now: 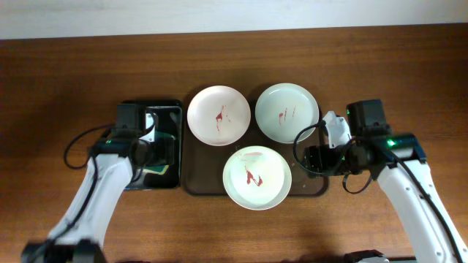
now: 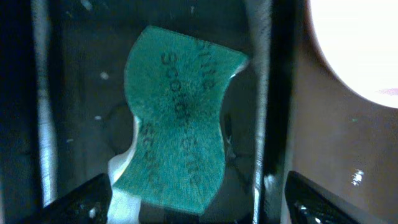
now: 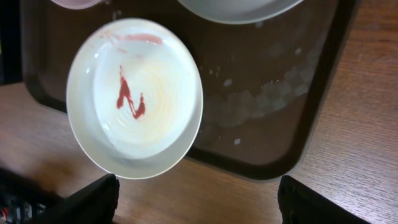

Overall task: Clean dirty plates on tray and stack at the side
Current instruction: 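Reach left gripper to the sponge and right gripper to the front plate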

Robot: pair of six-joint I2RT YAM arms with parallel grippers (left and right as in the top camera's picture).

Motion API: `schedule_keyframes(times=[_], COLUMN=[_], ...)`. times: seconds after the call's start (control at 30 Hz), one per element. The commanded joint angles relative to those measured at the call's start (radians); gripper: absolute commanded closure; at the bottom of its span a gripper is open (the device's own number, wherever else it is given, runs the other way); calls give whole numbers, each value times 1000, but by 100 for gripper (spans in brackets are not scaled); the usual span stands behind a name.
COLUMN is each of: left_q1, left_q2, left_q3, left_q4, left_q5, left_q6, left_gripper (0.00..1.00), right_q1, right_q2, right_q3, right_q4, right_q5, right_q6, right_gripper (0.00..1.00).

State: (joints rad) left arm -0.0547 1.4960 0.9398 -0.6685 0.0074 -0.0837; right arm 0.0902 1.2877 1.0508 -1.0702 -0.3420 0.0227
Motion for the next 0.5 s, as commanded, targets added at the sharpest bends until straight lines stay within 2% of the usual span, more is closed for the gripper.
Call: schedule_keyframes(times=[0.0,0.07,0.2,0.23,0.3,0.33,0.47], left_q1=[3,3,3,3,3,3,4], left_q2=[108,158,226,241,249,249,242], left_q3=[13,13,13,13,13,13,37], left_q4=[56,92,141,153,161,161,143], left_q5=[-12,-12,-12,-12,-12,-13,-16], left_q6=[-5,-6,-6,-6,-6,-6,-6], left_gripper=[15,16,36,49,87,99,100], right_q1=[-6,-6,-6,-6,-6,-6,-6], right_q2=[41,55,61,61,61,61,61], right_q3=[16,16,16,16,16,16,16], right_q4=[0,0,0,0,0,-1,0], right_q5=[-14,-14,-14,-14,-14,-14,-14], right_q6=[-3,-3,-3,-3,-3,-3,-3], right_gripper=[19,20,20,20,20,20,19])
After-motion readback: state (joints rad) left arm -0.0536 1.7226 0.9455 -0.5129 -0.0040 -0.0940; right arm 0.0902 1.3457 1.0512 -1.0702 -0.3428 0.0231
